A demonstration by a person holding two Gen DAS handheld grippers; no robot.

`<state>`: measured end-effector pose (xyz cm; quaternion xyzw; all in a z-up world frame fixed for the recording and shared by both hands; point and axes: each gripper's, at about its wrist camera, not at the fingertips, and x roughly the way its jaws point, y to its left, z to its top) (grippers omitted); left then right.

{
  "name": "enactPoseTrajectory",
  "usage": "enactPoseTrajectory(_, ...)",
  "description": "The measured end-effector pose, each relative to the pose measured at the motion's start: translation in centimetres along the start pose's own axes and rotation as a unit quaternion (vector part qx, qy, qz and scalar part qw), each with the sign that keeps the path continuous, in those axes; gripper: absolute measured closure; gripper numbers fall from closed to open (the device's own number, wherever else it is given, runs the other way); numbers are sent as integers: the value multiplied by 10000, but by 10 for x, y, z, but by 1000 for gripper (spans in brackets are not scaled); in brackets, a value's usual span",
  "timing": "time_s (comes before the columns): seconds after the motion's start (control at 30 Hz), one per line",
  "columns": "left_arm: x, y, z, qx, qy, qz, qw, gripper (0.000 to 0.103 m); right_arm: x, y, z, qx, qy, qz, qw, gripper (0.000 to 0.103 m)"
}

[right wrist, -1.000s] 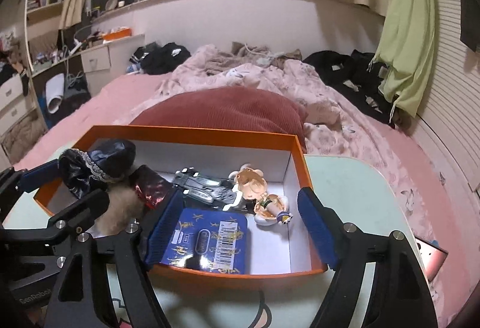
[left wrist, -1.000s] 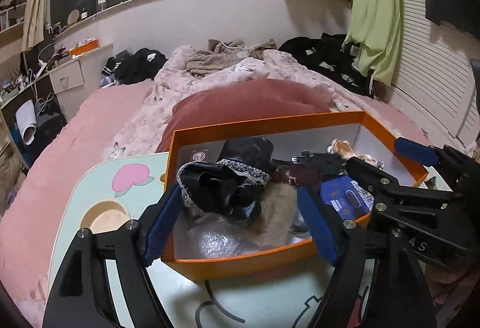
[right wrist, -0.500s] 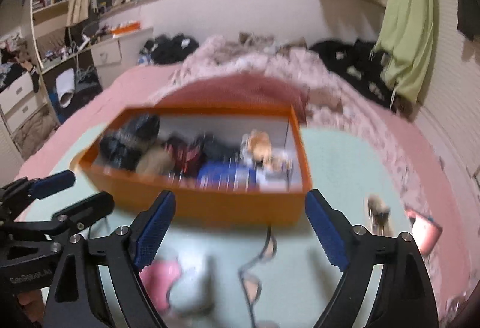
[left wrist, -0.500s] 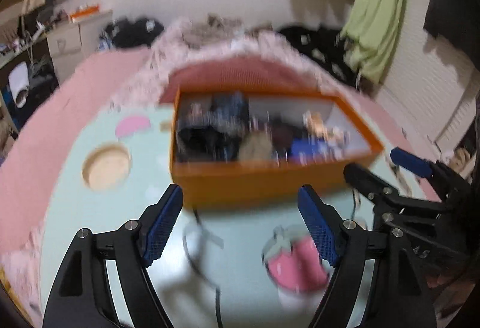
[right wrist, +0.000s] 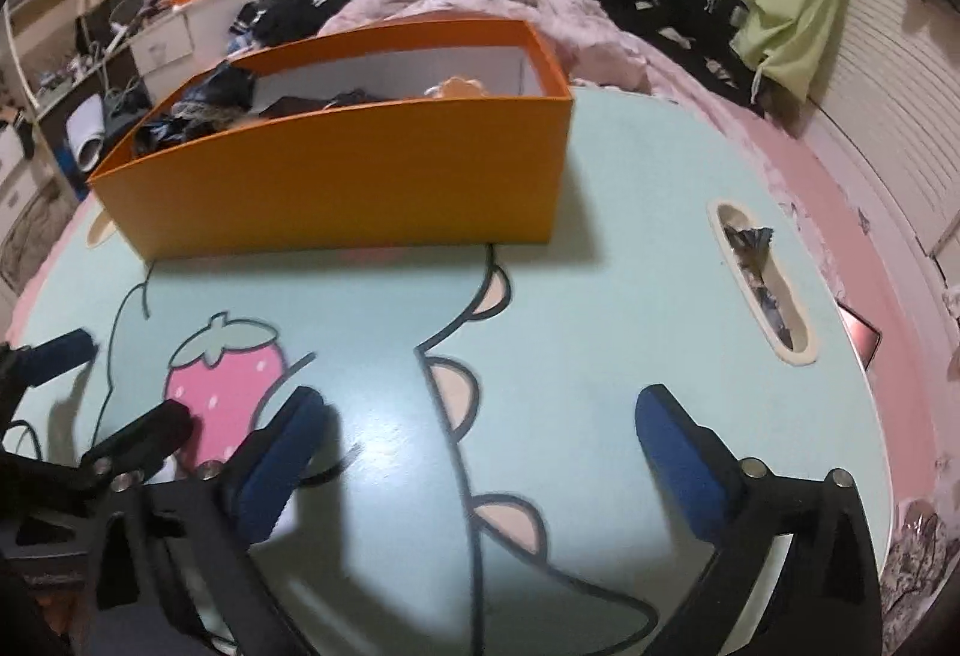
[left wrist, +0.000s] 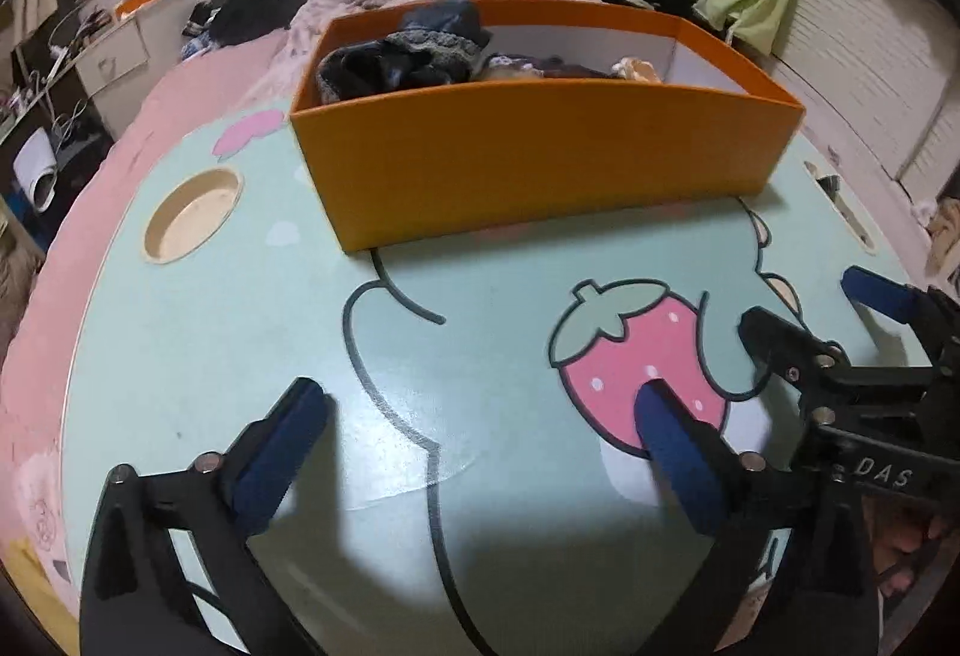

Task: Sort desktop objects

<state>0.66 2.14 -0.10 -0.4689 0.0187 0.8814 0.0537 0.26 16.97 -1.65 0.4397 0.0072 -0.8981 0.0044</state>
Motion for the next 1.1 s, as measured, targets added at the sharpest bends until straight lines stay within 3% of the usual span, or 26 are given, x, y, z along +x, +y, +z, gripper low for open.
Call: enactPoseTrajectory(1.1,0,2,0,11,-38,-9,10000,0,-1,0,0,-4,-69,20,10000,0)
